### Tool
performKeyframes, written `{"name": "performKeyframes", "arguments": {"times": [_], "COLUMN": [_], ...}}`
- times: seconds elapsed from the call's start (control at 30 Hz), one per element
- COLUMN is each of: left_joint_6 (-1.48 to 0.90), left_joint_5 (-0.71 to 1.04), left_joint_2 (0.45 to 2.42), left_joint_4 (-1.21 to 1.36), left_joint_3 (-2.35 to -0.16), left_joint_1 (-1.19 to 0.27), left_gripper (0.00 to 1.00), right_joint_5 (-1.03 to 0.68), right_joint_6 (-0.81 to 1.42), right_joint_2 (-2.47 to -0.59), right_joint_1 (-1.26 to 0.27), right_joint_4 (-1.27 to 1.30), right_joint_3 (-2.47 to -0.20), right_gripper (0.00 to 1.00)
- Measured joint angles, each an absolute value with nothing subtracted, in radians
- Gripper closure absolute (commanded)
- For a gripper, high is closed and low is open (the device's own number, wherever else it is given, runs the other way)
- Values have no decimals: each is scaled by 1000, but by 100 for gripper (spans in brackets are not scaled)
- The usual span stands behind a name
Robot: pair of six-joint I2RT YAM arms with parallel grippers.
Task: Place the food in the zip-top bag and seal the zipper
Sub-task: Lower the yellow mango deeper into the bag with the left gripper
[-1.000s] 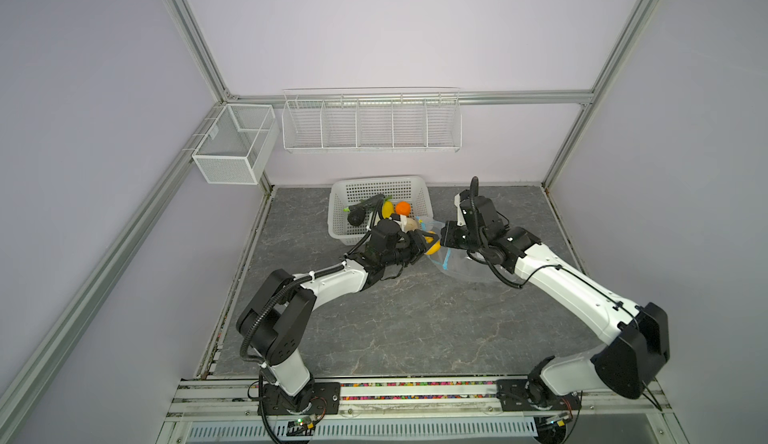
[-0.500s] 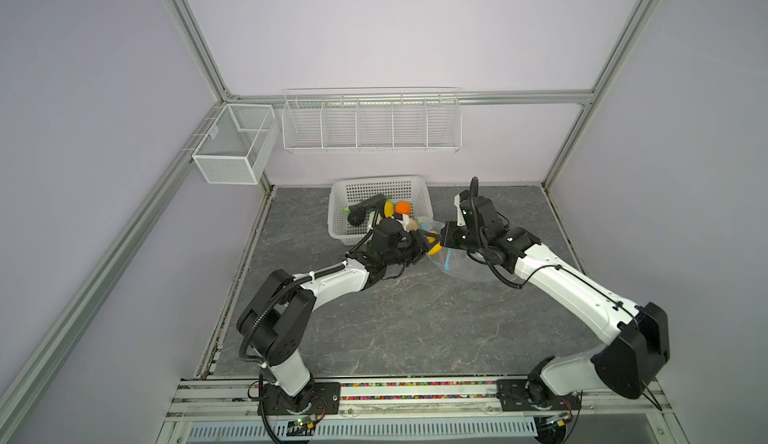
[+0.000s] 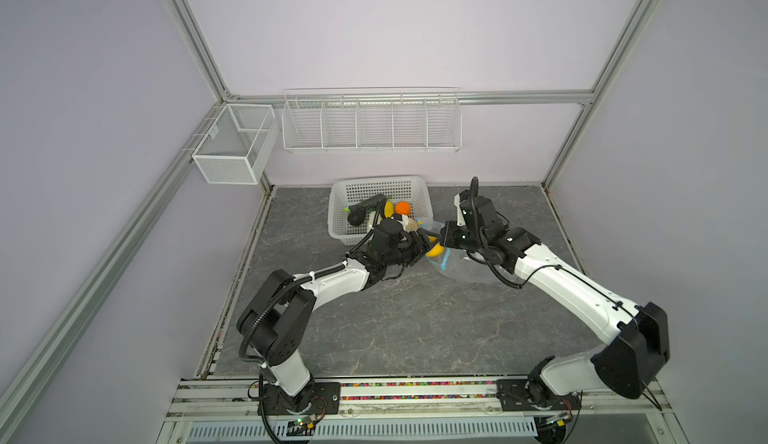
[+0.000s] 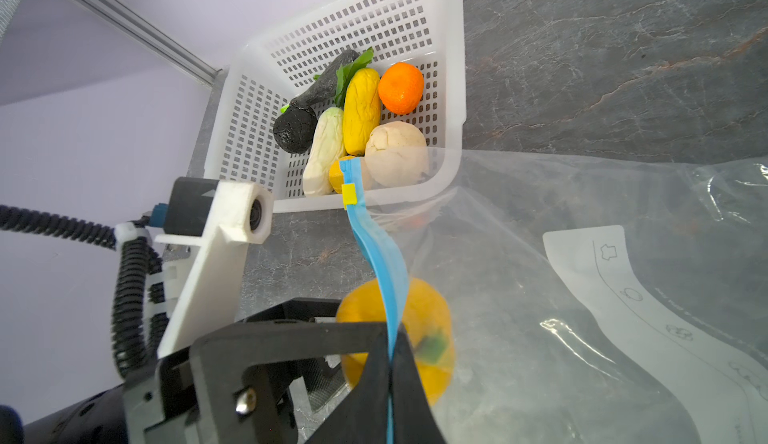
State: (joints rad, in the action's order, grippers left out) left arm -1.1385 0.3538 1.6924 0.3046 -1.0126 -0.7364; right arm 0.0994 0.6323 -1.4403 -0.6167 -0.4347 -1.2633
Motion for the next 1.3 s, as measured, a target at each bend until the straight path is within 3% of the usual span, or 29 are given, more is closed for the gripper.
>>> {"name": "performKeyframes", "arguments": {"times": [1.07, 1.3], "left_joint_6": [-1089, -1056], "left_joint_5": [318, 306], "left_joint_2": [1623, 1621], "left_joint_4": [227, 178], "left_joint_3": [-1018, -1052], "left_joint_1": [-741, -748], "left_gripper": [24, 32], "right_joint_5": [88, 88], "right_joint_6": [633, 634], "right_joint_2": [-1440, -1440], "right_joint_1": [-617, -615], "right_joint_4": [-424, -418], "right_joint_3": [-1262, -1262], "right_gripper": [94, 94]}}
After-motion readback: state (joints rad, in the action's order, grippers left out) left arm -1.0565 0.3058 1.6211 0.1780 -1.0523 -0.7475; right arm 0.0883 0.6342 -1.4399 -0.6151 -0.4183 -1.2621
